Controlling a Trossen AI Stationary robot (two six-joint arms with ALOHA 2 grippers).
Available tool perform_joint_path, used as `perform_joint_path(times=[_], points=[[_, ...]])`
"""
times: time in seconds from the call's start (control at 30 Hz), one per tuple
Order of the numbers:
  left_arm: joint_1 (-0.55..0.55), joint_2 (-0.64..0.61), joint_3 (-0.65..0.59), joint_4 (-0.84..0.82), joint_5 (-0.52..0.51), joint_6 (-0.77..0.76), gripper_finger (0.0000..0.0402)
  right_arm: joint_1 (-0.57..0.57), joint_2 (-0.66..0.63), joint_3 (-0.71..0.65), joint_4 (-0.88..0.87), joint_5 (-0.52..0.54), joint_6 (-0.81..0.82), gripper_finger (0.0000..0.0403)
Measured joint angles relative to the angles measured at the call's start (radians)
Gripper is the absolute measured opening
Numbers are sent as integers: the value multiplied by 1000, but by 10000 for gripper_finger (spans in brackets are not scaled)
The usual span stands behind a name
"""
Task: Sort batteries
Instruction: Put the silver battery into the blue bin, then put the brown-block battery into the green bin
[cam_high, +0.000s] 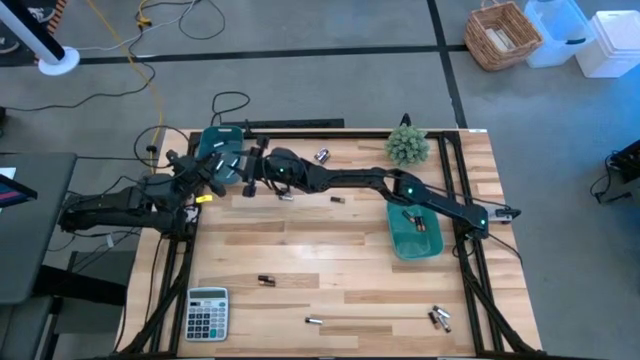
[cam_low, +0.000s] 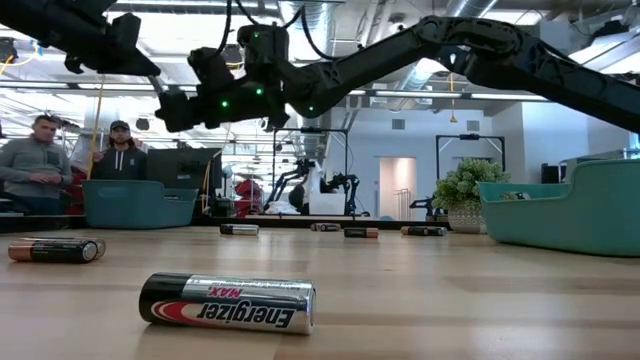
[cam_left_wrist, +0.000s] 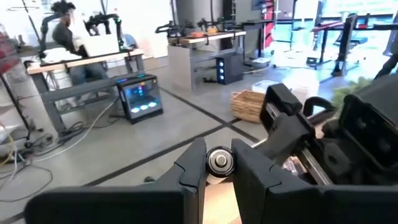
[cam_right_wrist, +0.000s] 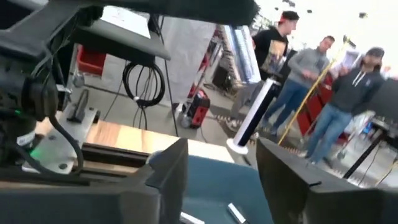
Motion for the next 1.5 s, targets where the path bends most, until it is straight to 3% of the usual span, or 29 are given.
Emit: perform_joint_path(times=[0.33,0.67,0.83,1.2,1.5], points=[[51,74,0,24,-38,-30,46,-15,-2,1,-113,-1,106,228],[244,265,0,115,-35,-69,46,44,-2,1,-188,-5,98,228],[348,299,0,117,-25,-118,46,67,-2,2,-220,-5,98,228],[573,416,0,105,183,-201,89,79,-2,2,-231,-5,98,228],[593,392,0,108,210,-188,137,80,-9,2,-321,-5,95,228]])
